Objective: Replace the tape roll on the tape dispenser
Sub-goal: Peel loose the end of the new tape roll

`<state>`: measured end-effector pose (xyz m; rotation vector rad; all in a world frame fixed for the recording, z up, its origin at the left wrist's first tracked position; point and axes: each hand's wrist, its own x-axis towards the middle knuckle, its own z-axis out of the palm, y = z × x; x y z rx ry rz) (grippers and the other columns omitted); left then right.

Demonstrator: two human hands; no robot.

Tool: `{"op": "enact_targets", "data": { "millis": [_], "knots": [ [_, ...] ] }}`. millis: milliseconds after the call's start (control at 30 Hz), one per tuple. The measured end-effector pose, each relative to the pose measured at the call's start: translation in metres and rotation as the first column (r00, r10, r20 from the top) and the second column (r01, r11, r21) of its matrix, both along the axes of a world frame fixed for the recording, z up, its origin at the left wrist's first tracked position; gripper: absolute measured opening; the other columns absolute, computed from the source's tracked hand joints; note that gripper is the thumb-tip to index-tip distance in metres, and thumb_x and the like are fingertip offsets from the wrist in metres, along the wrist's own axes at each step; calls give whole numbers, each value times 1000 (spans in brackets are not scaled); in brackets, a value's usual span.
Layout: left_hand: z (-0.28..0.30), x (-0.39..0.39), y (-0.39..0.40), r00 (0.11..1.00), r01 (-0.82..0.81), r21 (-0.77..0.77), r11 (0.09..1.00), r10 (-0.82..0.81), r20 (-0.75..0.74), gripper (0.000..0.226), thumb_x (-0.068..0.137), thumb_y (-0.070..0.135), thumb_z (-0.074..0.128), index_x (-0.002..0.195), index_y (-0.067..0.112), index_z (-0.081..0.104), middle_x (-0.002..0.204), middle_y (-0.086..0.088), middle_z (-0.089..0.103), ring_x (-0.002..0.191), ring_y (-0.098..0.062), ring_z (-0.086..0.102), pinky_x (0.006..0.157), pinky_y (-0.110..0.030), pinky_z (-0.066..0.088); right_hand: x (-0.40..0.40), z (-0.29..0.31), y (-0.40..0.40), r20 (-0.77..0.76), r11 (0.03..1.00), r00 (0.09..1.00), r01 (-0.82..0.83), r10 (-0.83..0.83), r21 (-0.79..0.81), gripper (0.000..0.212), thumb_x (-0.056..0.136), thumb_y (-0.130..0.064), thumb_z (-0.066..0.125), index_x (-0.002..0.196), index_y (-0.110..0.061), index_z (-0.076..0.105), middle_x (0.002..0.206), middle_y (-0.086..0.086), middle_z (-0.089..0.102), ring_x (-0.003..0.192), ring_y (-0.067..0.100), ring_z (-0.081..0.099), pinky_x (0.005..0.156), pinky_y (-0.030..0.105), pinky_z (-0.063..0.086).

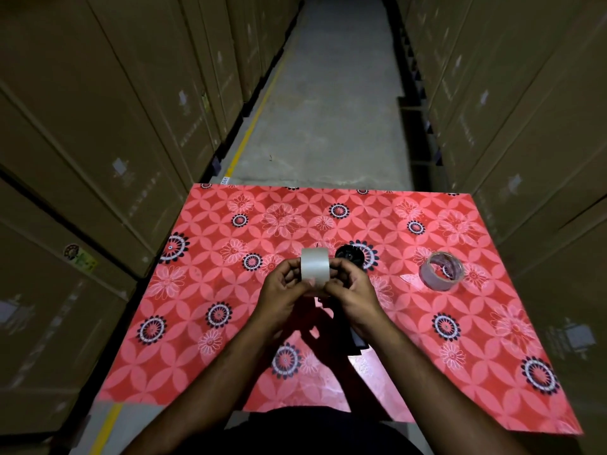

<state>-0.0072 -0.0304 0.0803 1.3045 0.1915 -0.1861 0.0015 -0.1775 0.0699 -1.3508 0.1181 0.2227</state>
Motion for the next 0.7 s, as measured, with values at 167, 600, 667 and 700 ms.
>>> {"op": "enact_targets", "data": {
  "millis": [167, 600, 667, 700],
  "knots": [
    [-1, 2, -2, 999, -32, -88, 996, 29, -42, 20, 94, -5, 60, 111, 4, 65, 94, -10, 72, 80, -21, 69, 75, -34, 57, 4, 0, 2, -71, 999, 997, 22, -20, 27, 34, 76, -9, 63, 109, -17, 67, 92, 12, 68, 84, 31, 62, 70, 43, 47],
    [4, 9, 5, 997, 23, -92, 995, -29, -69, 35, 89, -21, 56, 117, 0, 62, 92, -9, 75, 81, -19, 72, 69, -25, 61, 5, -1, 1, -28, 999, 999, 40, -40, 18, 29, 83, -7, 67, 108, -20, 69, 97, 12, 71, 86, 29, 67, 72, 41, 53],
    [3, 5, 4, 998, 36, -20, 999, -37, -46, 41, 86, -26, 53, 121, -5, 59, 99, -15, 70, 86, -22, 68, 74, -26, 59, 6, 0, 2, -31, 998, 998, 53, -52, 36, 22, 93, -5, 66, 113, -15, 68, 99, 11, 73, 90, 27, 68, 75, 39, 55],
    [2, 3, 4, 999, 32, -6, 999, -32, -40, 42, 86, -27, 53, 122, -6, 59, 100, -16, 69, 87, -24, 67, 74, -27, 58, 6, 0, 2, -32, 999, 999, 44, -43, 29, 21, 94, -6, 65, 113, -14, 68, 99, 12, 73, 90, 28, 68, 75, 41, 54]
  ]
}}
